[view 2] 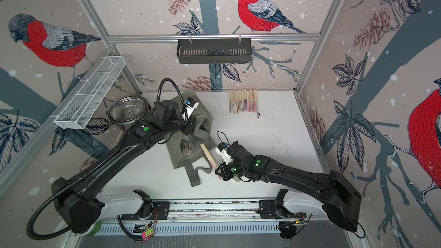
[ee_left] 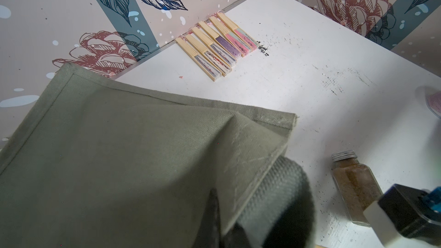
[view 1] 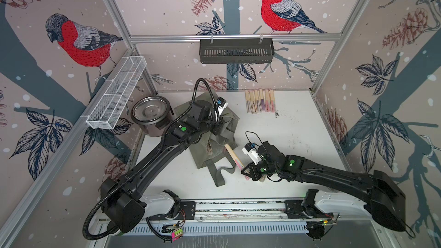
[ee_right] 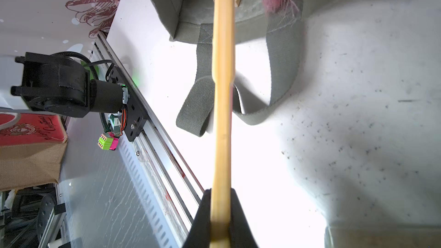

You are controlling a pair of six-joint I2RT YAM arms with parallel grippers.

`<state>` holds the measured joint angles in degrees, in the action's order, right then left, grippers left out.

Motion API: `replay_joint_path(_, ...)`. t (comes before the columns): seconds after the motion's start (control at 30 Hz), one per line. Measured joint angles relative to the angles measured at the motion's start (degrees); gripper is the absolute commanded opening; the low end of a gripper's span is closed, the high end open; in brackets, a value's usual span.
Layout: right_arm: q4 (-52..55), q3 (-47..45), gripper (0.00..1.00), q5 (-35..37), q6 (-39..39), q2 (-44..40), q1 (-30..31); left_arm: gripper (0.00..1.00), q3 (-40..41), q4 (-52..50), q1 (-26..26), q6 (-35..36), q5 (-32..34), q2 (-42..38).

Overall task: Take out the folding fans from the tote bags
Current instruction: Pick up the folding fan from the canvas bag, then place the folding fan at the center of the board.

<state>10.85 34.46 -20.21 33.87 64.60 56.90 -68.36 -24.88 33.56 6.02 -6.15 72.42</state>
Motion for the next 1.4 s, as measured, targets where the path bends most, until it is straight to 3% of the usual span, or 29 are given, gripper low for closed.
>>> replay_joint_path(0.73,20.52,3.56,0.07,3.39,2.23,-21.14,-2.95,0.0,0.0,0.13,0.0,0.0,0.17,-0.09)
replay_joint_path(1.1,24.2,6.03,0.07,8.0,2.47,-20.74,-15.45,0.0,0.0,0.13,0.0,0.0,0.17,-0.09)
replay_joint_path(1.4,19.87,10.43,0.07,6.51,-3.5,-12.55,-30.49,0.0,0.0,0.13,0.0,0.0,0.22,-0.17)
